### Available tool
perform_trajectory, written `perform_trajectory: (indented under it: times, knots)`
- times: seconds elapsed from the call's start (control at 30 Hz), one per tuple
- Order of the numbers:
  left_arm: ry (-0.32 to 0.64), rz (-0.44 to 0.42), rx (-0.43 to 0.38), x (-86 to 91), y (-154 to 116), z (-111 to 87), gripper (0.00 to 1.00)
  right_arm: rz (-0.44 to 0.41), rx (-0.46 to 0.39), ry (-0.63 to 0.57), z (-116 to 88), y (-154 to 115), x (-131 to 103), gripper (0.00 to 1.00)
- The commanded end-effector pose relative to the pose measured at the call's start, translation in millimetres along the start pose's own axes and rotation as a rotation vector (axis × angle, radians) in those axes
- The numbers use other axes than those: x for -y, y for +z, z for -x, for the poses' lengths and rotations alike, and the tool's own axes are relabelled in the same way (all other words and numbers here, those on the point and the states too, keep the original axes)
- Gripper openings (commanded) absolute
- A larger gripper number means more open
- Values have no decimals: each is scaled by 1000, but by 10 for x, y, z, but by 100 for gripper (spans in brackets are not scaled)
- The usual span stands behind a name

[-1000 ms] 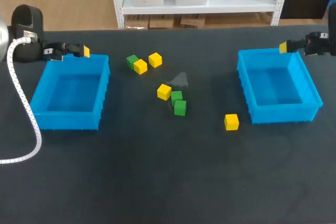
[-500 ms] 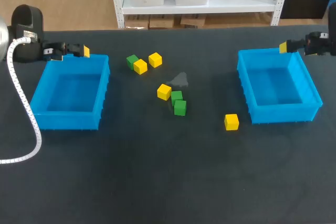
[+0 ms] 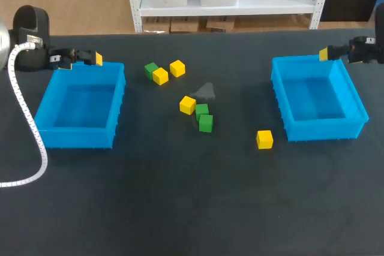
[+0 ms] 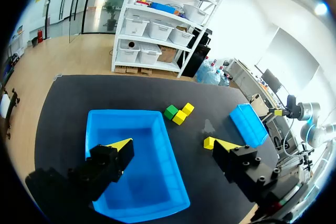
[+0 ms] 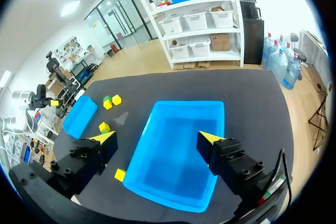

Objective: Put the green cubes in the right bin and the yellow cubes in the left bin.

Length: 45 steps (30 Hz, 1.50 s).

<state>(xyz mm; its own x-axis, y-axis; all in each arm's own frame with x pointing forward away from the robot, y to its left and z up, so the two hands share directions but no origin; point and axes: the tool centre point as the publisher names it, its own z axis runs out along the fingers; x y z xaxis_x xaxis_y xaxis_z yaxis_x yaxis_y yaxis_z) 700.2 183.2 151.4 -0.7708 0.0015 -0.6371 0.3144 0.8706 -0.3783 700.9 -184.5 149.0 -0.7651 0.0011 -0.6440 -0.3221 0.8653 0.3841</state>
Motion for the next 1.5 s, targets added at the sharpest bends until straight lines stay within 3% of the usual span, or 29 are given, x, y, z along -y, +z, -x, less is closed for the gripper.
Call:
perform_trajectory:
  times: [0.03, 0.5, 0.67, 0.83, 1.07, 1.5]
  knots:
    - [2, -7, 5, -14, 2, -10, 100, -2, -1, 0, -1, -5, -3, 100]
    - [2, -7, 5, -14, 2, -10, 100, -2, -1, 0, -1, -5, -3, 100]
    - [2, -7, 5, -14, 2, -10, 100, -21, -39, -56, 135, 52, -92, 100]
    - [2, -7, 5, -14, 2, -10, 100, -47, -91, -142, 237, 128, -261, 100]
    - [2, -7, 5, -14, 2, -10, 100, -57, -155, -243, 231, 234, -589, 100]
    - [2, -7, 5, -14, 2, -10, 100, -71, -281, -303, -59, 582, -1152, 100]
